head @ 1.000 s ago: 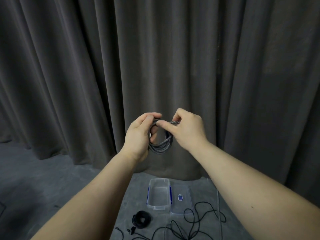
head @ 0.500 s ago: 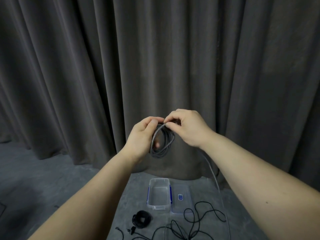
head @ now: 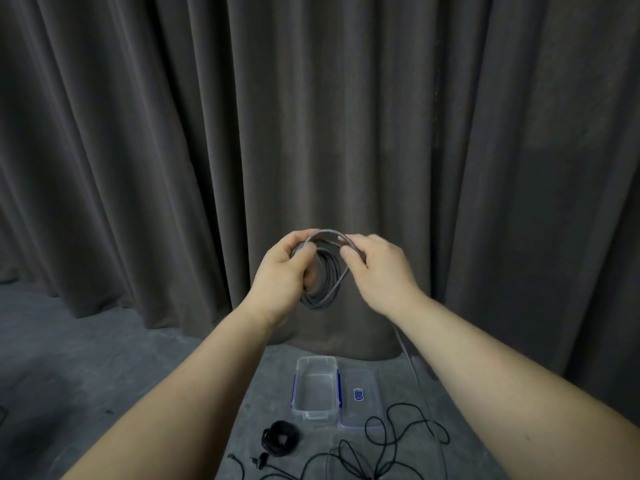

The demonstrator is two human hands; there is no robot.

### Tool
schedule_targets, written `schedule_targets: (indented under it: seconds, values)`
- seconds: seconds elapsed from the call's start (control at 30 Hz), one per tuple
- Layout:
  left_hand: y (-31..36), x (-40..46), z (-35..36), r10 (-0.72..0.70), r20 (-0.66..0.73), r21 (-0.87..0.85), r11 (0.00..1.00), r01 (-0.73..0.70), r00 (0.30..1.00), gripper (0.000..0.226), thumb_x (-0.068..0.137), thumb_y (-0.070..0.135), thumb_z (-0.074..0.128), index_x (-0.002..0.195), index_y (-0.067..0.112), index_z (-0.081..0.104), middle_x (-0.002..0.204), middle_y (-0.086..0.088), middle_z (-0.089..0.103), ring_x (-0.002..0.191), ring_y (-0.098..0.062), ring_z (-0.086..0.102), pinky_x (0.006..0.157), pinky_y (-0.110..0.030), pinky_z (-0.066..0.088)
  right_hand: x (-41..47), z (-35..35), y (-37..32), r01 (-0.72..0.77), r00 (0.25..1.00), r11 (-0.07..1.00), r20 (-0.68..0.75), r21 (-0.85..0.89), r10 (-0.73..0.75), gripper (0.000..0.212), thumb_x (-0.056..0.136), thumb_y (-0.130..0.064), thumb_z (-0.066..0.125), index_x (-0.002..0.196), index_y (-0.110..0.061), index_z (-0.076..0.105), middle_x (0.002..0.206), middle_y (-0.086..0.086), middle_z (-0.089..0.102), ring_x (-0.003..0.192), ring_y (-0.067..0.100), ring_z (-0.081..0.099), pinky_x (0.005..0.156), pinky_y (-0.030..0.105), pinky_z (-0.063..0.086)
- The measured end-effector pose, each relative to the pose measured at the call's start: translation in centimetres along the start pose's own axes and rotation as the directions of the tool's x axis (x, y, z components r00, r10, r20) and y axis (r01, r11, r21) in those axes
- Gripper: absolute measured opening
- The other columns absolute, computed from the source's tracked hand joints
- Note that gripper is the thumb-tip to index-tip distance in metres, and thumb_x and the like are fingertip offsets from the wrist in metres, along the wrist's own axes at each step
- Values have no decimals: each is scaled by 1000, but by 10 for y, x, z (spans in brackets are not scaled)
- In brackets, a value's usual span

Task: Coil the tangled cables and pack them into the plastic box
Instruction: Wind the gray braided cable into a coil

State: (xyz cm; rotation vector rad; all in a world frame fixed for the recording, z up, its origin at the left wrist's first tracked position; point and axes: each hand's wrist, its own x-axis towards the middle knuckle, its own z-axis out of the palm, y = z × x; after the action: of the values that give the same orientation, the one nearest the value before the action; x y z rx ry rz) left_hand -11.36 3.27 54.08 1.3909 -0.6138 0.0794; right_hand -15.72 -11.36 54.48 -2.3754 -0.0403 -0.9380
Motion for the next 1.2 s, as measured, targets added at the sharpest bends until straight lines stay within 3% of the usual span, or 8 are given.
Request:
schedule_targets:
  seconds: [0.17,0.37,0.47,0.57,0.67,0.8,1.03,1.2]
  values:
    - [0,2,1,29,-95,-100,994,-39,995,16,100,13,48,100,14,64,55,9,39,48,-7,30,46,-21,27,-6,9,-6,-161,987,985,-1,70,161,10,91,-25,59,86,-18,64,66,-6,57,71,21,54,66,31,39]
    - [3,1,-2,26,-206,-163,985,-61,978,15,99,13,51,93,13,65,56,3,34,49,-11,27,44,-23,25,-4,16,1,-182,967,962,213,203,138,22,91,-13,59,109,-13,71,64,-4,57,56,5,47,57,18,38]
    - [3,6,-5,57,-217,-79,994,-76,974,11,92,25,60,88,19,67,52,12,40,48,-8,31,51,-25,25,-8,16,4,-66,971,995,233,80,46,45,89,-28,63,133,-22,55,99,-7,56,83,3,53,80,19,39]
    - [3,9,-8,62,-227,-12,998,-67,972,14,85,33,61,86,21,67,50,15,43,46,-6,35,52,-25,28,-16,9,-5,183,982,981,-33,-68,-186,90,76,-47,71,150,-18,27,147,-1,33,129,12,39,108,26,30]
    - [3,6,-6,41,-217,-16,999,-45,975,14,96,23,58,84,19,66,53,8,38,47,-9,30,47,-24,26,-15,8,-6,437,874,855,-94,-279,-477,110,63,-58,72,148,-12,20,152,14,31,136,30,38,112,40,33]
    - [6,1,3,32,-180,-3,999,-33,983,17,98,21,54,89,15,67,52,9,42,48,-8,33,45,-21,30,-12,11,-6,427,904,863,159,-269,-397,128,55,-57,83,149,-27,0,160,12,12,140,31,34,111,45,36]
    - [9,1,4,101,-109,186,979,-80,989,22,100,23,51,93,9,67,49,15,49,45,-2,41,51,-21,33,-17,6,-9,388,886,754,-12,-530,-464,126,54,-68,77,150,-14,15,158,7,9,144,36,18,108,67,24]
    - [1,0,4,55,-94,175,984,-38,994,21,99,23,52,89,11,67,52,13,47,47,-5,38,50,-23,32,-9,-2,-13,355,926,671,148,-651,-346,132,51,-77,69,151,-9,17,155,7,29,143,35,23,109,67,14]
